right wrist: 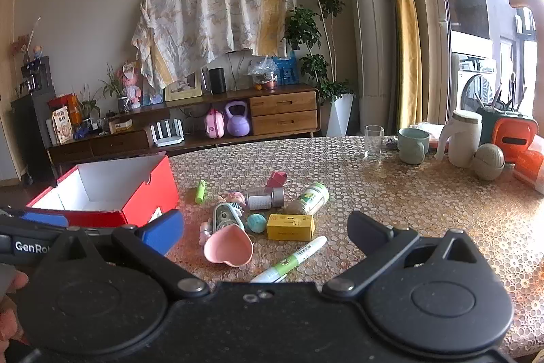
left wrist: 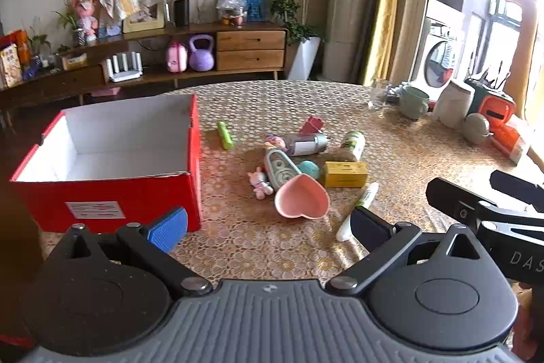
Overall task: Organize rigid objects
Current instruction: 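Move both tools toward the cluster of small objects on the table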
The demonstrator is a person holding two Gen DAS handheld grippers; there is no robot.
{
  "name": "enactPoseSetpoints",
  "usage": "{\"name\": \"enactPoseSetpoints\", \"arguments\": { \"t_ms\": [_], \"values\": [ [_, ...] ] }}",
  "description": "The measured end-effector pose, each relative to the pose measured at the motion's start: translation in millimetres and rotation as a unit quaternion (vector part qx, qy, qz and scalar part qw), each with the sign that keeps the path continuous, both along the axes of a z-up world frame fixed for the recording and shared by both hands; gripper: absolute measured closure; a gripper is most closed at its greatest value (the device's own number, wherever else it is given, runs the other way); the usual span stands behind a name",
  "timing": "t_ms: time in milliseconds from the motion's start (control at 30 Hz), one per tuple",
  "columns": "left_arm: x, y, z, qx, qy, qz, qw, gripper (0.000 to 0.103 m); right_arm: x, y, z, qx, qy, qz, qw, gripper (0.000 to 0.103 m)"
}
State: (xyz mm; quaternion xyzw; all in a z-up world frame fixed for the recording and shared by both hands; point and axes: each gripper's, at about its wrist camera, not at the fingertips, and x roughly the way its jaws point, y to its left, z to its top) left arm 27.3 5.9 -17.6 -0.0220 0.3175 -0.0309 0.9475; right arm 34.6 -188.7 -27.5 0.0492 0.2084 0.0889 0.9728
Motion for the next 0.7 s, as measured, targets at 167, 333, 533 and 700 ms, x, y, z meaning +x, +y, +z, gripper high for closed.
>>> {"name": "enactPoseSetpoints", "arguments": {
  "t_ms": [167,333,533,700],
  "values": [
    [16.0,-0.7,-6.1,-0.017,0.011,-0.013,0.9997,0.000,10.4,-3.4,-1.4,-0.003,-0.002,0.000,1.000,0.000],
    [32.6,-0.3,-15.4,-0.015,0.011,-0.004,0.9998,0.000,28.9,-12.0,-5.7,-0.014,0.001,-0.016,1.000,0.000],
    [55.1,-1.3,-21.8,-0.010,0.011,0.000,0.9999,0.000,65.3,-20.5,-25.7,-0.043,0.028,-0.023,0.998,0.003],
    [78.6,-8.6,-34.5,-0.009,0.015,-0.001,0.9998,0.000,99.3,-23.8,-49.2,-0.061,0.062,0.000,0.996,0.004]
  ]
}}
